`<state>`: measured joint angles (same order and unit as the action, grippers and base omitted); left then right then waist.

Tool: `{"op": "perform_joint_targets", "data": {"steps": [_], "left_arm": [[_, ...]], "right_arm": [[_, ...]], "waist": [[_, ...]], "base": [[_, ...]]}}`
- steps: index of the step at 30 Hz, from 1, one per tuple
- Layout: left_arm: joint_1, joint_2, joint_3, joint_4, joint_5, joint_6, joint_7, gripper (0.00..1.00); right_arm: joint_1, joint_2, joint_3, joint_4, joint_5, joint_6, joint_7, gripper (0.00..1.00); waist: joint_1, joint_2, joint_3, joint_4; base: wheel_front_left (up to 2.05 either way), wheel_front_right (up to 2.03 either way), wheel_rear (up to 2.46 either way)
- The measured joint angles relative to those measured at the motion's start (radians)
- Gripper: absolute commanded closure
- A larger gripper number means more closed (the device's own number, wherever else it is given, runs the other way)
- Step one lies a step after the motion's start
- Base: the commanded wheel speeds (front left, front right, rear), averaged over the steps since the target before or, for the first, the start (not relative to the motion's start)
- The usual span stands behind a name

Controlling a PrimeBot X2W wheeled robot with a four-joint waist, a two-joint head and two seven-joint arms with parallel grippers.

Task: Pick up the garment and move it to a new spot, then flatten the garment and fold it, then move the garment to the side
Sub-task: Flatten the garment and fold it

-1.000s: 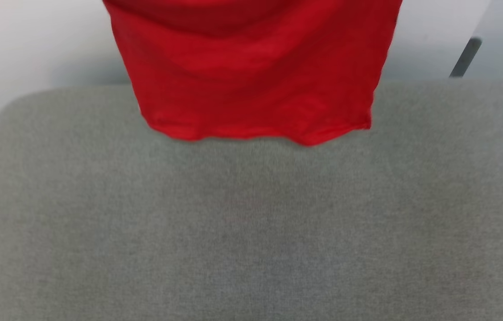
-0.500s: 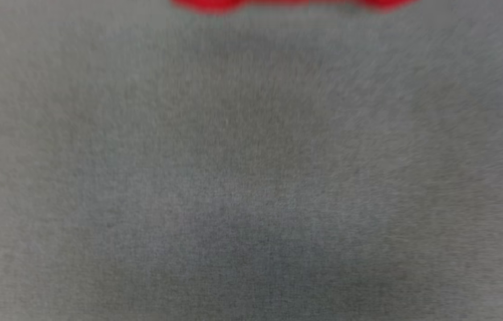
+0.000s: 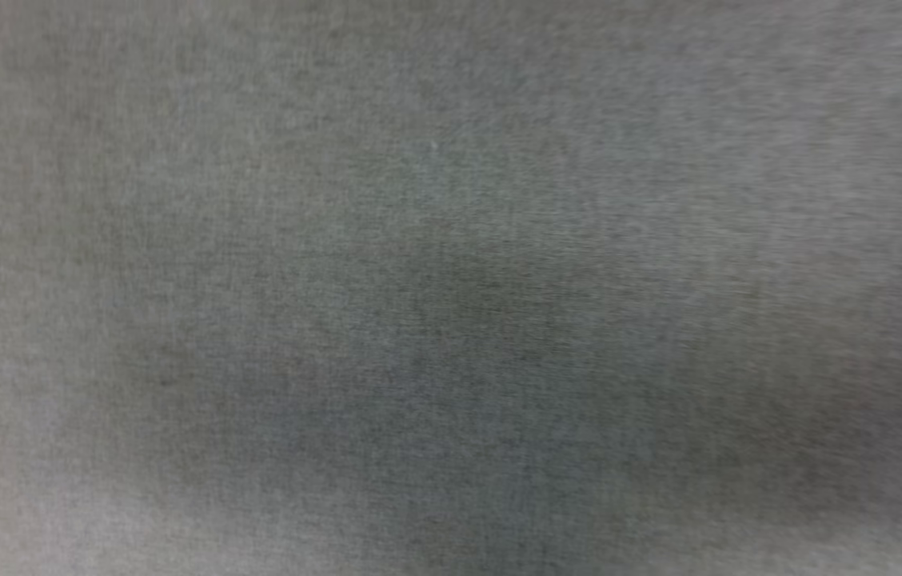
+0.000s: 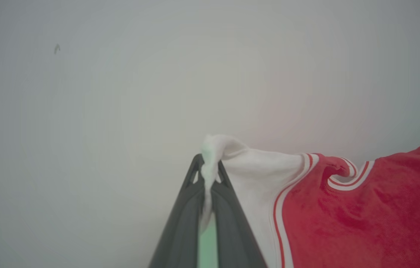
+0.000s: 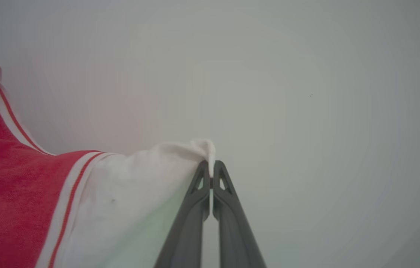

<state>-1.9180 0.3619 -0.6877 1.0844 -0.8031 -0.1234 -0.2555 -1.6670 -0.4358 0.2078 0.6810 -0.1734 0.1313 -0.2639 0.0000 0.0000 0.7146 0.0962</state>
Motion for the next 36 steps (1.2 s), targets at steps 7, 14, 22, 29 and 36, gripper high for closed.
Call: {"op": "perform_joint_targets", "data": {"steps": [7, 14, 22, 29, 36], "left_arm": [[0.066, -0.021, 0.0, 0.034, -0.017, -0.004, -0.005, 1.0], [0.205, -0.019, -0.036, -0.04, -0.084, -0.004, -0.003, 1.0], [0.448, 0.074, -0.113, -0.226, -0.184, -0.004, 0.013, 1.0], [0.733, 0.221, -0.156, -0.423, -0.264, -0.005, 0.022, 1.0], [1.08, 0.375, -0.172, -0.7, -0.32, 0.063, 0.012, 1.0]], "right_arm": [[0.077, 0.017, -0.005, 0.023, 0.009, 0.0, 0.0, 1.0], [0.184, -0.033, 0.088, -0.037, 0.113, 0.0, 0.0, 1.0], [0.458, -0.146, 0.172, -0.183, 0.307, 0.0, 0.0, 1.0], [0.781, -0.213, 0.164, -0.342, 0.419, 0.0, 0.0, 1.0], [1.121, -0.259, 0.084, -0.456, 0.454, 0.0, 0.0, 1.0]], "waist": [[0.0, 0.0, 0.048, 0.05], [0.0, 0.0, 0.002, 0.067], [0.0, 0.0, -0.112, 0.069], [0.0, 0.0, -0.233, 0.061], [0.0, 0.0, -0.359, 0.043]], "base": [[0.0, 0.0, 0.0], [0.0, 0.0, 0.0], [0.0, 0.0, 0.0], [0.0, 0.0, 0.0], [0.0, 0.0, 0.0]]}}
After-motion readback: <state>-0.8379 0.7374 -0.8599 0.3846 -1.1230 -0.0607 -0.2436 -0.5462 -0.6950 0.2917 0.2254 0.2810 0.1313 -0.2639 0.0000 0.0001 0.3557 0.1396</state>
